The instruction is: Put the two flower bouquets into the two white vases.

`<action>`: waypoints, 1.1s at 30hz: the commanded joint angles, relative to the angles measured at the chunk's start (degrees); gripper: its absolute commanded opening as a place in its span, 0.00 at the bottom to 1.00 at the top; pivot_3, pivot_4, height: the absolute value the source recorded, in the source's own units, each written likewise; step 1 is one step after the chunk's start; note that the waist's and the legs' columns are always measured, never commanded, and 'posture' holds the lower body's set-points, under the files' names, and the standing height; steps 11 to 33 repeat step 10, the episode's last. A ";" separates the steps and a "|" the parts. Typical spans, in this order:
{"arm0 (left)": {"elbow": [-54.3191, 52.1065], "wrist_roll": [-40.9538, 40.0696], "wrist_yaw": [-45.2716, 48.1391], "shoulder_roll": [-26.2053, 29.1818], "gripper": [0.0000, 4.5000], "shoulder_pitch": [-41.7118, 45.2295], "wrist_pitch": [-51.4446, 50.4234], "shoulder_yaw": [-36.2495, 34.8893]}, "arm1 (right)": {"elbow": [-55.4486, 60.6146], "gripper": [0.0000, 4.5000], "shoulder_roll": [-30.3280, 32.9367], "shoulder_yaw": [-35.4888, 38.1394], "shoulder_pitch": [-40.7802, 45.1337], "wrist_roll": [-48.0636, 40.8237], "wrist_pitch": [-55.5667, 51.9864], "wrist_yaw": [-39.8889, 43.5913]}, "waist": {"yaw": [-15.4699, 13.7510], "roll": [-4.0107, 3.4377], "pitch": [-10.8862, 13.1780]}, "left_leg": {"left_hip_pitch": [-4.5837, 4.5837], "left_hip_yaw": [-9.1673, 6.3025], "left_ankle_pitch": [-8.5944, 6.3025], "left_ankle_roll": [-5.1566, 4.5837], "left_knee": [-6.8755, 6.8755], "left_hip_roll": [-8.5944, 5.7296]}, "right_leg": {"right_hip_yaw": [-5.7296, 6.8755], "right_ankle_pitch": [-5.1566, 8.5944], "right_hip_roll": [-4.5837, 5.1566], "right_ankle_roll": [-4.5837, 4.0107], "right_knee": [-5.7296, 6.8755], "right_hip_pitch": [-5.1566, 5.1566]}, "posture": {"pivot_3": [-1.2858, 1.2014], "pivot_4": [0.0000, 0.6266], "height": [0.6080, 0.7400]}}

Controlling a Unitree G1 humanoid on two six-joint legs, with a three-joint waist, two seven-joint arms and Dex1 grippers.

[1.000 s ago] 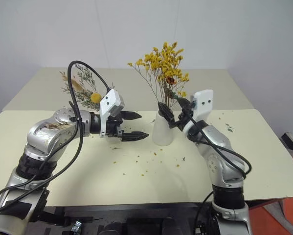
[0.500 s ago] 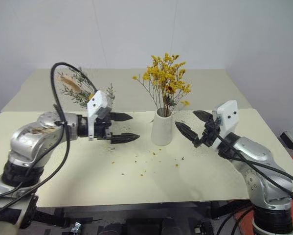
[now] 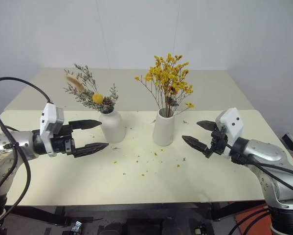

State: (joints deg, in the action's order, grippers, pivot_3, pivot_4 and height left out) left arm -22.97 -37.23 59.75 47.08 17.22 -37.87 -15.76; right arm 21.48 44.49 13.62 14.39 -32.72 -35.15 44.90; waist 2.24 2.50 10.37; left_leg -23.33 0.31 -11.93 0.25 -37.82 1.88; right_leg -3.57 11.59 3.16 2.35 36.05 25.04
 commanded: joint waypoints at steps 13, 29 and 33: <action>2.13 -1.06 2.07 2.05 1.00 -5.31 5.98 -5.09 | 1.14 0.99 3.34 1.90 0.01 -1.38 -1.44 1.84 | -0.01 0.00 0.00 | 0.00 0.02 0.00 0.00 0.00 0.01 | 0.00 0.00 0.00 0.00 0.00 0.00 | 0.52 0.24 1.00; 2.13 -1.06 2.07 2.05 1.00 -5.31 5.98 -5.09 | 1.14 0.99 3.34 1.90 0.01 -1.38 -1.44 1.84 | -0.01 0.00 0.00 | 0.00 0.02 0.00 0.00 0.00 0.01 | 0.00 0.00 0.00 0.00 0.00 0.00 | 0.52 0.24 1.00; 2.13 -1.06 2.07 2.05 1.00 -5.31 5.98 -5.09 | 1.14 0.99 3.34 1.90 0.01 -1.38 -1.44 1.84 | -0.01 0.00 0.00 | 0.00 0.02 0.00 0.00 0.00 0.01 | 0.00 0.00 0.00 0.00 0.00 0.00 | 0.52 0.24 1.00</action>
